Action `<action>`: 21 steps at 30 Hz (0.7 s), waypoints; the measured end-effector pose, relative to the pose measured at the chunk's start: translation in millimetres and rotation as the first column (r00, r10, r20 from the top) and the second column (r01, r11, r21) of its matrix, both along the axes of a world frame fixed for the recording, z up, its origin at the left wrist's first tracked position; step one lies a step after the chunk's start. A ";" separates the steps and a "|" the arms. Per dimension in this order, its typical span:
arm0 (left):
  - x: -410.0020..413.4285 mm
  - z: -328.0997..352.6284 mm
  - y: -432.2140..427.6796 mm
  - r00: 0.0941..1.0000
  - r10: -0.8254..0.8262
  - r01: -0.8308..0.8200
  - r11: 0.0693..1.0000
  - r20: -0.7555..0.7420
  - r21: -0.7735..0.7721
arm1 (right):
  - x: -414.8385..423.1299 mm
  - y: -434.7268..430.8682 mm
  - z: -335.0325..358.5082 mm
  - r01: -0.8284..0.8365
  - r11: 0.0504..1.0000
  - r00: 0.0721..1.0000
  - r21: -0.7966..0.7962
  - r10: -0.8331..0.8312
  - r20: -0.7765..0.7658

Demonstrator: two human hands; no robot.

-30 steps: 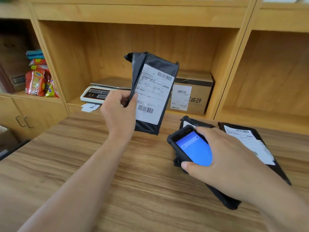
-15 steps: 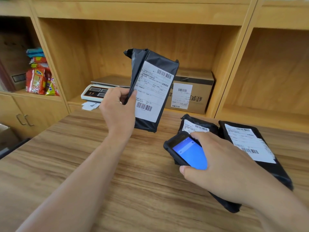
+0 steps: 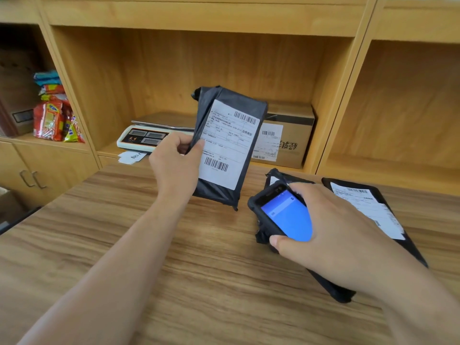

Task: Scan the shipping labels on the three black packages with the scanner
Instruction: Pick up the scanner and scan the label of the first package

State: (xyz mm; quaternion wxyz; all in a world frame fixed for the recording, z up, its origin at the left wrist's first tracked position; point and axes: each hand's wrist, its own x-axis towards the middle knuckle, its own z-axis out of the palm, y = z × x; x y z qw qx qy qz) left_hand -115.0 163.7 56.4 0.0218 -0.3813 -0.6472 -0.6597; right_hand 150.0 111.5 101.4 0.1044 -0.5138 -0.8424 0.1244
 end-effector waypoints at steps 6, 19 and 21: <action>-5.2 -7.0 5.5 0.998 -0.048 0.051 0.994 0.037 -0.102 | 8.9 7.9 1.9 0.012 1.000 0.997 0.006 -0.011 -0.073; -12.1 -30.9 13.5 0.994 -0.068 0.031 0.929 -0.089 -0.368 | 34.5 23.3 16.1 0.106 0.994 0.984 0.031 -0.100 -0.149; -11.3 -32.8 13.2 0.991 -0.092 0.047 0.918 -0.096 -0.394 | 36.7 24.7 15.6 0.115 0.993 0.983 0.039 -0.108 -0.146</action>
